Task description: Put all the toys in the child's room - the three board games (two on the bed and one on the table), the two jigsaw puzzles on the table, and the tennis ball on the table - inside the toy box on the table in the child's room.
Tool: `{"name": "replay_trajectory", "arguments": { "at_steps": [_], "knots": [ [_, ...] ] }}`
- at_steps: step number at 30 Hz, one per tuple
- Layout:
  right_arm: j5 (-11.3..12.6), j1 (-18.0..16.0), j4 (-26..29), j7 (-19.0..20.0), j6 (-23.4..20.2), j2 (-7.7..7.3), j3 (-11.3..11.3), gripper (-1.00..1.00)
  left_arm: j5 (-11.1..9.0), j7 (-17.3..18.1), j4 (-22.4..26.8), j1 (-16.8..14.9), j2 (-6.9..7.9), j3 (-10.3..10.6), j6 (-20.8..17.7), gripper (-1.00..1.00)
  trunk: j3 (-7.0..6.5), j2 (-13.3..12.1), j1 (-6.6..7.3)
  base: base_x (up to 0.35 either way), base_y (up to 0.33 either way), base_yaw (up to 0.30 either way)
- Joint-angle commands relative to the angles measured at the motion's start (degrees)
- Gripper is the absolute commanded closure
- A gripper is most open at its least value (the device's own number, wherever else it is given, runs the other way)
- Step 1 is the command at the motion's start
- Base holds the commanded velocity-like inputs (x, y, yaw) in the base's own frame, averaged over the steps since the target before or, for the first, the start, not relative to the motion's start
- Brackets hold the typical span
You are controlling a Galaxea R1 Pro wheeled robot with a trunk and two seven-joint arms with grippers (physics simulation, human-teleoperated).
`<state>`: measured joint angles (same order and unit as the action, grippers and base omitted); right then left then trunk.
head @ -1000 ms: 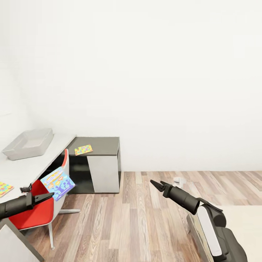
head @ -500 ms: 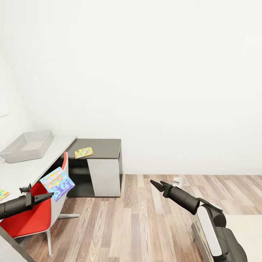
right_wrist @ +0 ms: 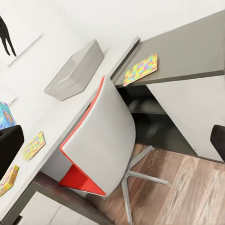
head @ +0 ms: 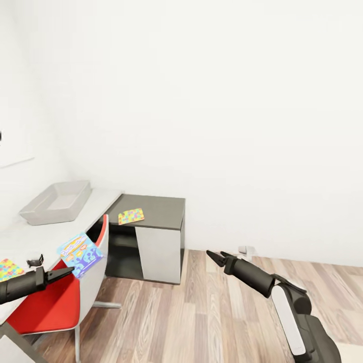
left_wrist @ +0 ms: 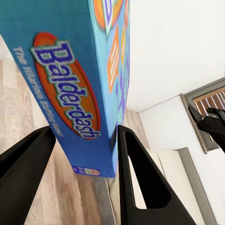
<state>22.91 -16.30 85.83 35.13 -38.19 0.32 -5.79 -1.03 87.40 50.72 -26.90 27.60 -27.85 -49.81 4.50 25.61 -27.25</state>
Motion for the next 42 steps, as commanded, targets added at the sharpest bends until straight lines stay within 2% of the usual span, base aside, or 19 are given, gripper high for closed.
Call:
{"name": "replay_trajectory", "arguments": {
  "at_steps": [1, 42],
  "knots": [
    [0.2, 0.0, 0.0, 0.1, -0.4, 0.03, 0.0, -1.00, 0.0, 0.2, 0.0, -0.1, 0.00, 0.0, -0.6, 1.00, 0.12, 0.1, -0.07, 0.333, 0.000, 0.291],
    [0.1, 0.0, -0.1, 0.1, -0.4, 0.03, 0.3, -1.00, 0.0, 0.1, 0.0, -0.1, -0.09, 0.0, -0.6, 1.00, 0.12, 0.1, -0.07, 0.333, 0.000, 0.292]
  ]
}}
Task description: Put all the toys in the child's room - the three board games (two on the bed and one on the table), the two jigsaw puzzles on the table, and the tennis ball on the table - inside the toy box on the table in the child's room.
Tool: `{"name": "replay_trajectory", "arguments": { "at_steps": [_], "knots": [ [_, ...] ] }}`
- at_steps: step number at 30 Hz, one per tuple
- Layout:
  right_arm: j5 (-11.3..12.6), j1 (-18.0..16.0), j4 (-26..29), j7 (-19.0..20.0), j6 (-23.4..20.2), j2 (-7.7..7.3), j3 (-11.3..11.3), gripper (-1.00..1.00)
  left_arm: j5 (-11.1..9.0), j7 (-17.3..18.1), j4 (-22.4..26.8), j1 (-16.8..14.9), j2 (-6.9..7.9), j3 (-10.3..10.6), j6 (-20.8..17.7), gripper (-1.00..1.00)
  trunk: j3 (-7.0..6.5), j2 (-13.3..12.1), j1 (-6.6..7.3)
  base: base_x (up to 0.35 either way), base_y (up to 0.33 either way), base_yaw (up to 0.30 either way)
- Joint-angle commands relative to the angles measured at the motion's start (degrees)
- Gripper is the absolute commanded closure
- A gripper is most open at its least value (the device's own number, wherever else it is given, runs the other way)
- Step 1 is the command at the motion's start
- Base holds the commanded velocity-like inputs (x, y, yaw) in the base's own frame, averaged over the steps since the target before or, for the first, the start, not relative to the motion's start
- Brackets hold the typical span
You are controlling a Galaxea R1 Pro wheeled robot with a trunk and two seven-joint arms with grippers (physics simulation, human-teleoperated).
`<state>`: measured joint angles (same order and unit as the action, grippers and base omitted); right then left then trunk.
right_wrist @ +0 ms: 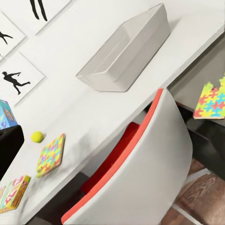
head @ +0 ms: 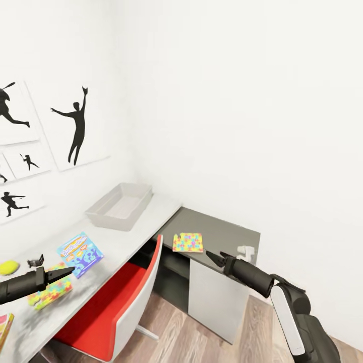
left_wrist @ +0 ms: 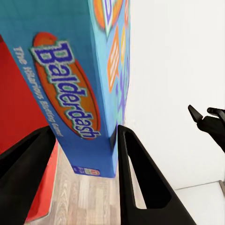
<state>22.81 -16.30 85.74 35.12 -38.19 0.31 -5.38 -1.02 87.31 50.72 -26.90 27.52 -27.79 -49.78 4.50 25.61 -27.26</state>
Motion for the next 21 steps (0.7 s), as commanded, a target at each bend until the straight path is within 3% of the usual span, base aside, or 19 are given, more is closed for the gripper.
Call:
{"name": "replay_trajectory", "arguments": {
  "at_steps": [1, 9, 21],
  "knots": [
    [0.2, 0.0, 0.0, 0.1, -0.4, 0.04, -0.1, -1.00, 0.0, 0.2, 0.0, -0.1, 0.00, 0.0, -0.6, 1.00, 0.12, 0.1, -0.06, 0.333, 0.000, 0.292],
    [-1.1, 0.0, 0.0, -3.3, -0.4, 0.04, -0.2, -1.00, 0.0, 0.2, 0.0, -0.1, -0.01, 0.0, -0.6, 1.00, 0.12, 0.1, -0.06, 0.333, 0.000, 0.292],
    [-1.3, 0.0, 0.1, -3.5, -0.4, 0.04, -0.1, -1.00, 0.0, 0.2, 0.0, -0.1, -0.01, 0.0, -0.6, 1.00, 0.12, 0.1, -0.06, 0.297, 0.000, 0.292]
  ]
}}
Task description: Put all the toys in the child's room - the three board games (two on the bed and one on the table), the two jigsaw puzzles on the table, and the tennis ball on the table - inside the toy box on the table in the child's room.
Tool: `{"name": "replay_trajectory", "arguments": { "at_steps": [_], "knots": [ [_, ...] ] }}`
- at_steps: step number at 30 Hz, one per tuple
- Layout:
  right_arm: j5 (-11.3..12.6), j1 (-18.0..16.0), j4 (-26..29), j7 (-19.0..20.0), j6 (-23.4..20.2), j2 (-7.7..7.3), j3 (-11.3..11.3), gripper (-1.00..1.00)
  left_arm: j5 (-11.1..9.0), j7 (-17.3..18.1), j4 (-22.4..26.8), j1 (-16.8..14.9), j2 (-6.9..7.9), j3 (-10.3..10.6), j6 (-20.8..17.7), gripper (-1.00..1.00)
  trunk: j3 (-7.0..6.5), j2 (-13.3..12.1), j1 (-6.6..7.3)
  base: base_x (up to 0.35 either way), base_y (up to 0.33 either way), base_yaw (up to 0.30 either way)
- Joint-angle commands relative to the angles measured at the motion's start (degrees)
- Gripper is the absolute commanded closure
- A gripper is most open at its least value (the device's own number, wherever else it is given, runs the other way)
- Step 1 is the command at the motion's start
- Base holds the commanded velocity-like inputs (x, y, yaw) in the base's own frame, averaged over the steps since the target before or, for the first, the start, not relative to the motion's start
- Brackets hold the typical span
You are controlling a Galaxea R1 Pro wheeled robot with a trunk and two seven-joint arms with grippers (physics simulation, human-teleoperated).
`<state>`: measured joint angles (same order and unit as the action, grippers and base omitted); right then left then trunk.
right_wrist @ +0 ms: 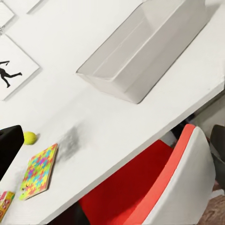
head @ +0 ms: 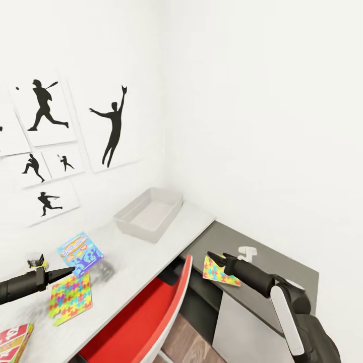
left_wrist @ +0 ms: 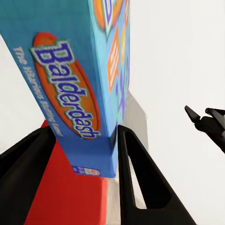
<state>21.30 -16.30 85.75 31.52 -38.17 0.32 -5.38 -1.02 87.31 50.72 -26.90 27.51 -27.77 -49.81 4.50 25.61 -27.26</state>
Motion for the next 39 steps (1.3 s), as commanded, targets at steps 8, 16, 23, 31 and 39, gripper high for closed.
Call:
{"name": "replay_trajectory", "arguments": {
  "at_steps": [8, 16, 23, 31, 39],
  "knots": [
    [0.2, 0.0, 0.1, 0.1, -0.4, 0.03, -0.1, -1.00, 0.0, 0.2, 0.0, -0.1, 0.00, 0.0, -0.6, 1.00, 0.12, 0.1, -0.06, 0.204, 0.000, 0.292],
    [0.2, 0.0, 0.0, -0.3, -0.4, 0.03, 2.0, -1.00, 0.0, 0.2, 0.0, -0.1, 0.00, 0.0, -0.6, 1.00, 0.12, 0.1, -0.06, 0.110, -0.016, 0.292],
    [0.1, 0.0, 0.0, -0.3, -0.4, 0.03, 2.1, -1.00, 0.0, 0.2, 0.0, -0.1, 0.00, 0.0, -0.6, 1.00, 0.12, 0.1, -0.06, 0.086, -0.031, 0.292],
    [0.1, 0.0, 0.0, -0.3, -0.4, 0.03, 2.1, -1.00, 0.0, 0.2, 0.0, -0.1, 0.00, 0.0, -0.6, 1.00, 0.12, 0.1, -0.06, 0.215, -0.176, 0.292],
    [0.1, 0.0, 0.0, -0.3, -0.4, 0.03, 2.1, -1.00, 0.0, 0.2, 0.0, -0.1, 0.00, 0.0, -0.6, 1.00, 0.12, 0.1, -0.06, 0.244, -0.064, 0.292]
  ]
}}
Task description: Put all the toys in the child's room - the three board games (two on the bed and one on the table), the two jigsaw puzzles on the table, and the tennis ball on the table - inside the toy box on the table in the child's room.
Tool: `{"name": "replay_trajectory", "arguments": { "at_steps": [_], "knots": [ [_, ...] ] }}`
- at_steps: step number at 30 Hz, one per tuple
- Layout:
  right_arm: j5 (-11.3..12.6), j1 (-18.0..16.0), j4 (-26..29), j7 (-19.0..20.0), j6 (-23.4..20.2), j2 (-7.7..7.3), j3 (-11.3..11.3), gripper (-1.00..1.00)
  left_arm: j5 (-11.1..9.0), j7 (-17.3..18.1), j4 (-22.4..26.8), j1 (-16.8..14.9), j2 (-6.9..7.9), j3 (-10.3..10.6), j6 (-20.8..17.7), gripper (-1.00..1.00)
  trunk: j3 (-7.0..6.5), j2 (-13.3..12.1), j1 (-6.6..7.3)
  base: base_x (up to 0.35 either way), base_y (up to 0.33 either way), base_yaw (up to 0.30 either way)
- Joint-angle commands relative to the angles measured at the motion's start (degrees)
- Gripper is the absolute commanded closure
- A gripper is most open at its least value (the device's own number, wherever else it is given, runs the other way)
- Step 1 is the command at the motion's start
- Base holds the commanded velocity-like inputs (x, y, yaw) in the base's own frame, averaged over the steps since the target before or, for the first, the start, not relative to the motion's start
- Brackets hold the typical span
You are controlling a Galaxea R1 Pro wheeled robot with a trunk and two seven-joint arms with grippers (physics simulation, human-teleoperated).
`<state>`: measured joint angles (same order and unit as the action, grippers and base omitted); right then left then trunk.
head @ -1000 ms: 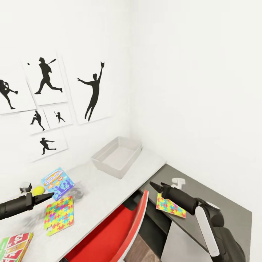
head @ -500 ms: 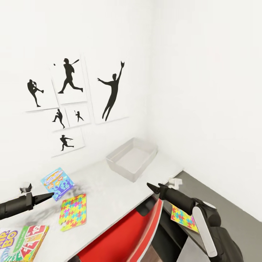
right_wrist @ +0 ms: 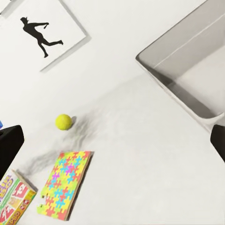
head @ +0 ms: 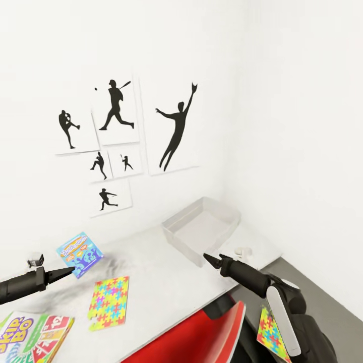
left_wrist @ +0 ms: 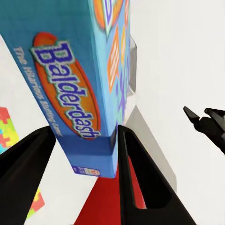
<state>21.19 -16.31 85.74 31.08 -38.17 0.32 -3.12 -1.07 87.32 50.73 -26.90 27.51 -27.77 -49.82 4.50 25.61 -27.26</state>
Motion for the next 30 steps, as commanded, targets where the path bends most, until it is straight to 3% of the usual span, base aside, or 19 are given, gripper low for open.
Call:
{"name": "replay_trajectory", "arguments": {
  "at_steps": [1, 15, 30],
  "knots": [
    [0.2, 0.0, 0.0, 0.1, -0.4, 0.03, -0.1, -1.00, 0.0, 0.2, 0.0, -0.1, 0.00, 0.0, -0.6, 1.00, 0.12, 0.1, -0.06, 0.211, -0.008, 0.292],
    [0.3, 0.0, 0.0, 0.2, -0.4, 0.03, 0.0, -1.00, 0.0, 0.2, 0.0, -0.1, 0.00, 0.0, -0.6, 1.00, 0.12, 0.1, -0.06, 0.142, -0.074, 0.282],
    [0.3, 0.0, 0.0, 0.2, -0.3, 0.03, 0.0, -1.00, 0.0, 0.3, 0.0, -0.1, 0.00, 0.0, -0.6, 1.00, -0.06, 0.1, -0.06, 0.061, -0.023, 0.080]
  ]
}}
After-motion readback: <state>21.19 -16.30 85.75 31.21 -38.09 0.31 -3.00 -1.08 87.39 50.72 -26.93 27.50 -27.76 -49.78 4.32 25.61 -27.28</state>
